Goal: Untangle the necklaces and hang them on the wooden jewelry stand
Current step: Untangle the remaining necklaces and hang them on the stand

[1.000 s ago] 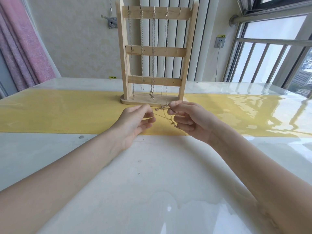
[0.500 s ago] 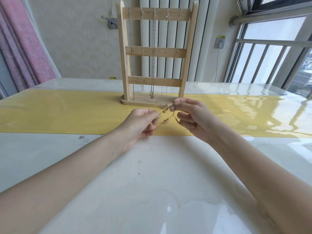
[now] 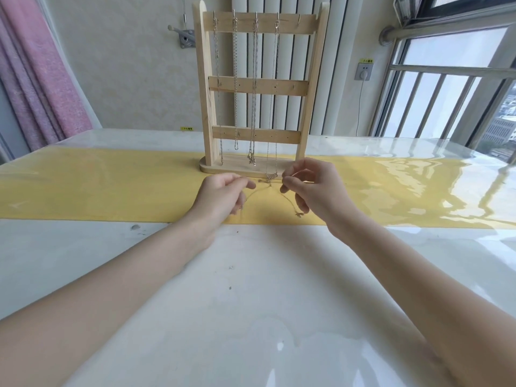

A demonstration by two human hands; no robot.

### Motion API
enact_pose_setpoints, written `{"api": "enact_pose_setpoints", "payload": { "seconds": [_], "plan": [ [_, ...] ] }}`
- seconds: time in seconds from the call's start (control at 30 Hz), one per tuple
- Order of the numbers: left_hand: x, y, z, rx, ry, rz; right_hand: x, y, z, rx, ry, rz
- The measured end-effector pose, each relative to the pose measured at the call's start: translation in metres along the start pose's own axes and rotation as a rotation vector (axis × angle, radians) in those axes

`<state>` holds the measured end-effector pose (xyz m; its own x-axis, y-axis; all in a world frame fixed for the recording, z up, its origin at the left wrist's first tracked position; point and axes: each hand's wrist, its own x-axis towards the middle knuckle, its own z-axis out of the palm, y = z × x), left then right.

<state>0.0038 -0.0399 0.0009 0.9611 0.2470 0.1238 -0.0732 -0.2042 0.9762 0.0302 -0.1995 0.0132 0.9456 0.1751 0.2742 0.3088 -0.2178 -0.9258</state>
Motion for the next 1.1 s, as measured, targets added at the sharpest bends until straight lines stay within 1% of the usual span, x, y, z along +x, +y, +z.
{"api": "enact_pose_setpoints", "payload": {
  "seconds": [0.07, 0.17, 0.23, 0.33, 0.47, 0.63, 0.73, 0.83, 1.0, 1.1],
  "plan": [
    [0.003, 0.001, -0.003, -0.154, 0.024, -0.046, 0.001, 0.002, -0.002, 0.015, 0.008, 0.024],
    [0.003, 0.004, -0.003, -0.424, 0.009, -0.107, 0.001, 0.003, -0.001, 0.003, -0.028, 0.036],
    [0.001, 0.007, -0.002, -0.488, -0.009, -0.107, 0.001, 0.002, 0.001, -0.003, -0.067, 0.045],
    [-0.001, 0.011, -0.001, -0.488, -0.036, -0.096, 0.0, 0.002, 0.003, 0.026, -0.149, 0.082],
    [-0.006, 0.014, 0.001, -0.472, -0.115, -0.103, -0.002, 0.0, 0.002, 0.089, -0.239, 0.145],
    [-0.01, 0.014, 0.005, -0.44, -0.191, -0.123, -0.003, 0.001, 0.002, 0.056, -0.311, 0.141],
    [-0.011, 0.014, 0.005, -0.406, -0.189, -0.119, -0.003, 0.0, 0.002, 0.053, -0.33, 0.125],
    [-0.011, 0.014, 0.004, -0.374, -0.171, -0.114, -0.002, -0.002, -0.001, 0.109, -0.332, 0.124],
    [-0.011, 0.013, 0.004, -0.341, -0.171, -0.11, -0.004, -0.004, 0.0, 0.155, -0.401, 0.095],
    [-0.011, 0.012, 0.005, -0.308, -0.205, -0.13, -0.005, -0.004, 0.002, 0.143, -0.415, 0.073]
  ]
}}
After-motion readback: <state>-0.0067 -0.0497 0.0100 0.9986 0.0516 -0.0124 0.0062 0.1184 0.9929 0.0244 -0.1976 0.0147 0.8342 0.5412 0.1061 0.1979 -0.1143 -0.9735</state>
